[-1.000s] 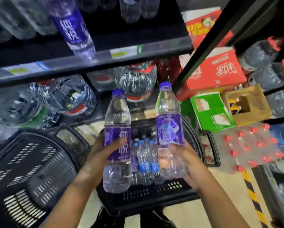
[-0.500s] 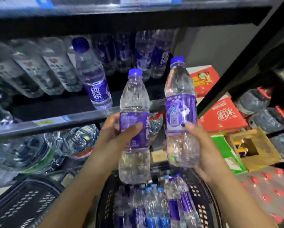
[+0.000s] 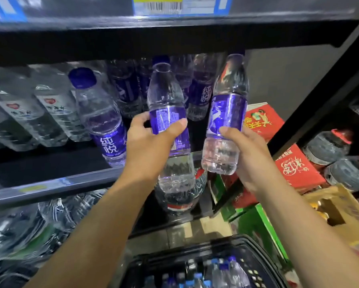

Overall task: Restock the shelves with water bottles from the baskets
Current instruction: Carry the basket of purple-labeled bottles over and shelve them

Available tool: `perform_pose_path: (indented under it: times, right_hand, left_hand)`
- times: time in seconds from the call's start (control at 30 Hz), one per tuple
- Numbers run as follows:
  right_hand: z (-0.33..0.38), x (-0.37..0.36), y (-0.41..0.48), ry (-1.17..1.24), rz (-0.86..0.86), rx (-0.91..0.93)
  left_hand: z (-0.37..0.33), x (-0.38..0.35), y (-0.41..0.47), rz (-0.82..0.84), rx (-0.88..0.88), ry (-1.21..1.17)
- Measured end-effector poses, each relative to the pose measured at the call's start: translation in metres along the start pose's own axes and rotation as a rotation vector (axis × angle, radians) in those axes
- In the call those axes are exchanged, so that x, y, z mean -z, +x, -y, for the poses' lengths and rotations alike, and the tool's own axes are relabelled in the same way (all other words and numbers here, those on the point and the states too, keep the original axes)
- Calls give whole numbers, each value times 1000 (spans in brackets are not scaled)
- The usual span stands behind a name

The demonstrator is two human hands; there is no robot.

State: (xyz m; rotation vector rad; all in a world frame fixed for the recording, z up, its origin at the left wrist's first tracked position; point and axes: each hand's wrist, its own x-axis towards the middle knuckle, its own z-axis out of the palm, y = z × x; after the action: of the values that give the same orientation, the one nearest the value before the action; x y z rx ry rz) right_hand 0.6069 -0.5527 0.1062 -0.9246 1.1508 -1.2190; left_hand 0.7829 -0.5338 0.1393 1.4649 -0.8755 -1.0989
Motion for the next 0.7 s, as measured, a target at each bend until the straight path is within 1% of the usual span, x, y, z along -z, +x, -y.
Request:
perform_pose_path:
  times: [0.13,0.27,0.4,0.53,0.6,0.7]
  right_hand:
    - [-1,-7,20,-58,-90,61]
    - [0,-13,35,-88,-116,143]
    - [-2,-18,49,-197,-191,243]
    - [-11,-18,61,-338,-251,360]
    - [-20,-15,64,-409,-246,401]
    - [-34,-12,68,-461,-232,435]
  left_hand:
    - [2,-10,11,-73,-113,38]
    - [0,-20,23,-157,-222,82]
    - [3,-31,40,-258,-300,227]
    - [25,-38,51,-253,-363,340]
    - [38,-38,52,-251,-381,340]
    - [51,-39,53,-294,-388,300]
